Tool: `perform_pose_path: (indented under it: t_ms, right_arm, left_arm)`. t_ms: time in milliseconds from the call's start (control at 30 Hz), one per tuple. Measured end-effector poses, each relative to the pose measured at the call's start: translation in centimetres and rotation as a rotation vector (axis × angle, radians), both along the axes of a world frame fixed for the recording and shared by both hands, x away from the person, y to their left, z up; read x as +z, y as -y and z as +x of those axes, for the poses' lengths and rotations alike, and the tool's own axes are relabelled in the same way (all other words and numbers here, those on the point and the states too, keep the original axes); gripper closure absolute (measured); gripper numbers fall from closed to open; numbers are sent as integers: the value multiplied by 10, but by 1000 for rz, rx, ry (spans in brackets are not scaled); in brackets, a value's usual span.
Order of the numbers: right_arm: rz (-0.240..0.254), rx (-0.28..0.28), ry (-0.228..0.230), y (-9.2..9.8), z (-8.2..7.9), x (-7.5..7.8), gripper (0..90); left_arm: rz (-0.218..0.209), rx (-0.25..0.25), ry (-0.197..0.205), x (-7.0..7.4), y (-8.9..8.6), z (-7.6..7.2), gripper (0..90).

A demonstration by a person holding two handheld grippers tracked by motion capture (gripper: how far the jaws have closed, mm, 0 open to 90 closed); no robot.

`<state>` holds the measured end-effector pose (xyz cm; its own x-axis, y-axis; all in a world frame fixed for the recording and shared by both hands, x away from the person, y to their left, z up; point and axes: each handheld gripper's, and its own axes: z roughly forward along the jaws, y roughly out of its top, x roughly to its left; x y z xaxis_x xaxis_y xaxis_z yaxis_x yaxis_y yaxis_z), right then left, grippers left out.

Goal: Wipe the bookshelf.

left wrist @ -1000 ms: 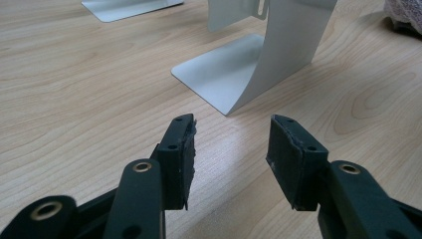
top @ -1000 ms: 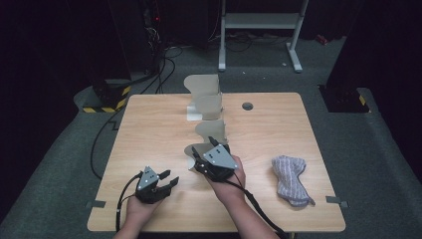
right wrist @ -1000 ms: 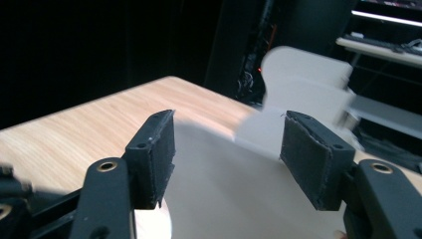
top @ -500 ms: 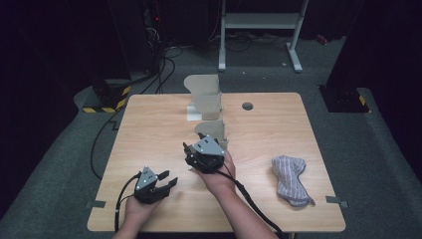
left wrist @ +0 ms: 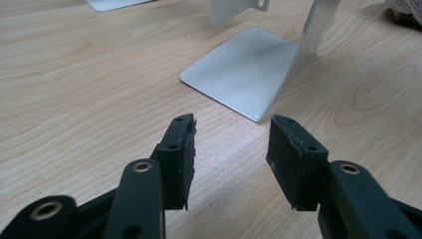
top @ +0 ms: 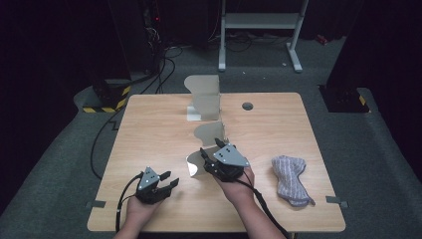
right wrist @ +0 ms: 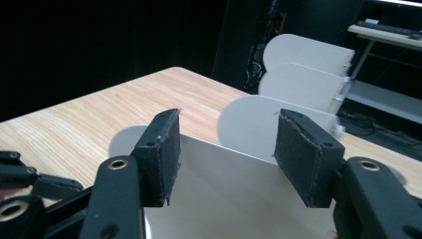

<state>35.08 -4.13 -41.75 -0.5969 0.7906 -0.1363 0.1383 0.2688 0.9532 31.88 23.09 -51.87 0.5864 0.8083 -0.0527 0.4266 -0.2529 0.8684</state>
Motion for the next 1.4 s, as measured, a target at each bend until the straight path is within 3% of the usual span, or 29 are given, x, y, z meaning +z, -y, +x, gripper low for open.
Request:
perform_pose_path:
  t_ms: [200,300,433,567,600,733,833,967,1167,1267,1333,1400]
  right_arm:
    - [10,-38,5,21,-3,0,443]
    - [11,-54,-6,22,-5,3,431]
    - [13,-20,48,14,-32,5,423]
    - [2,-8,-19,4,-48,-18,391]
    - [2,-12,-57,2,-49,-28,375]
    - [-32,-31,-164,-7,-46,-60,321]
    - [-39,-22,-201,-13,-41,-72,329]
    - [-44,-29,-184,-13,-39,-74,338]
    - [-37,-129,-135,20,-29,-70,432]
    - [-28,-160,-140,35,-22,-67,467]
    - [-29,-181,-134,43,-19,-65,485]
    - [-14,-207,-121,50,-15,-62,512]
  left_arm:
    - [1,0,-3,0,0,1,533]
    - [4,0,-5,-1,1,1,533]
    - [3,3,-5,-1,0,2,533]
    - [1,-1,0,0,0,1,533]
    - [1,-1,1,1,0,1,533]
    - [-1,-1,3,1,0,1,533]
    - [-2,-3,-1,1,0,1,533]
    - [-15,-25,-1,1,4,1,534]
    - [-8,-92,-18,2,35,9,588]
    - [-4,-117,1,7,49,15,620]
    - [-36,-125,12,11,56,20,635]
    - [-41,-129,32,13,64,23,639]
